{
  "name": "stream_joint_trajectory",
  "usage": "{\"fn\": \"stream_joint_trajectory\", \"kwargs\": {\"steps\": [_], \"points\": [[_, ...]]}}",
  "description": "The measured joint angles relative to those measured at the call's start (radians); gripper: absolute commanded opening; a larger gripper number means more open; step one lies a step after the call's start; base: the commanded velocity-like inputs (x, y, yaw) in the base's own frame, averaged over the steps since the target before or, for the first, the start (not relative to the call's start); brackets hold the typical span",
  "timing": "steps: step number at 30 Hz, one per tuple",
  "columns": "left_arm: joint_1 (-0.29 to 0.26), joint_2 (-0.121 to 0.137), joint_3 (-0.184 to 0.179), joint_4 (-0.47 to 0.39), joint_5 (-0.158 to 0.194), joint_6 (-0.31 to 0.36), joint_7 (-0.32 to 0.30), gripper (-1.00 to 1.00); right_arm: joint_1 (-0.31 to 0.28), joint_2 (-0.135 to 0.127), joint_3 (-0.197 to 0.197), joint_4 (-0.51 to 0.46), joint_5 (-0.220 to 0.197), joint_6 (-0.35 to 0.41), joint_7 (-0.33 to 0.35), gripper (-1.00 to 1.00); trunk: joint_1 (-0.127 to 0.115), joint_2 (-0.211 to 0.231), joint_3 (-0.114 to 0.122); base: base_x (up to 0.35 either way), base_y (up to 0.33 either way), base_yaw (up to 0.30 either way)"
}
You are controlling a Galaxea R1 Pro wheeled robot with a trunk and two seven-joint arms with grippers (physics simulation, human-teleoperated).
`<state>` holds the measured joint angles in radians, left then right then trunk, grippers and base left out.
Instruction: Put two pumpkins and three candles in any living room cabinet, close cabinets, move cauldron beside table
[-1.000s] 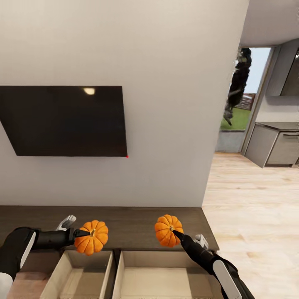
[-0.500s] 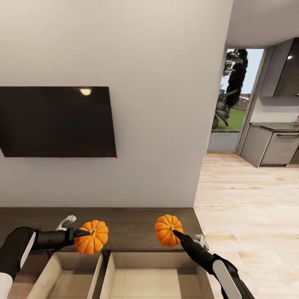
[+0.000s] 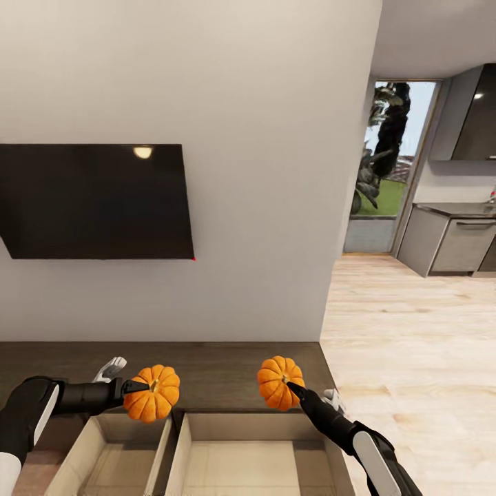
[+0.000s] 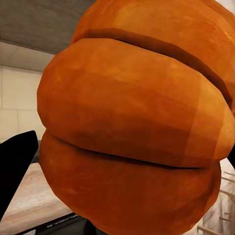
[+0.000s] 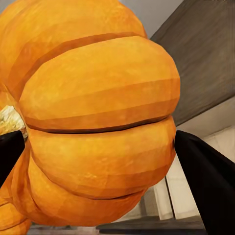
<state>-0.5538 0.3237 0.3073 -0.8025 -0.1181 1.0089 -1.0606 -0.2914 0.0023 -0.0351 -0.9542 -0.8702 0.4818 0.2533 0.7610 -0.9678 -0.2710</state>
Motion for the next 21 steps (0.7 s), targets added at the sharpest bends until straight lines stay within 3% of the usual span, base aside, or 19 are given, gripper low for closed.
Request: {"fn": "stream_joint_trajectory", "kwargs": {"steps": [4, 14, 21], "points": [[0.0, 0.0, 0.001, 0.0, 0.001, 0.0, 0.0, -1.0, 0.0, -0.001, 0.0, 0.0, 0.0, 0.0, -0.003, -1.0, 0.0, 0.0, 0.0, -0.004, 0.0, 0.0], [0.0, 0.0, 0.001, 0.0, 0.0, 0.0, 0.0, -1.0, 0.0, -0.001, -0.001, 0.032, -0.001, -0.002, 0.0, -1.0, 0.038, -0.07, -0.031, 0.0, 0.0, 0.0], [0.0, 0.0, 0.001, 0.0, 0.0, 0.0, 0.0, -1.0, 0.0, 0.0, -0.039, 0.032, -0.003, 0.002, 0.002, -1.0, 0.065, -0.119, -0.053, 0.0, 0.0, 0.0]]}}
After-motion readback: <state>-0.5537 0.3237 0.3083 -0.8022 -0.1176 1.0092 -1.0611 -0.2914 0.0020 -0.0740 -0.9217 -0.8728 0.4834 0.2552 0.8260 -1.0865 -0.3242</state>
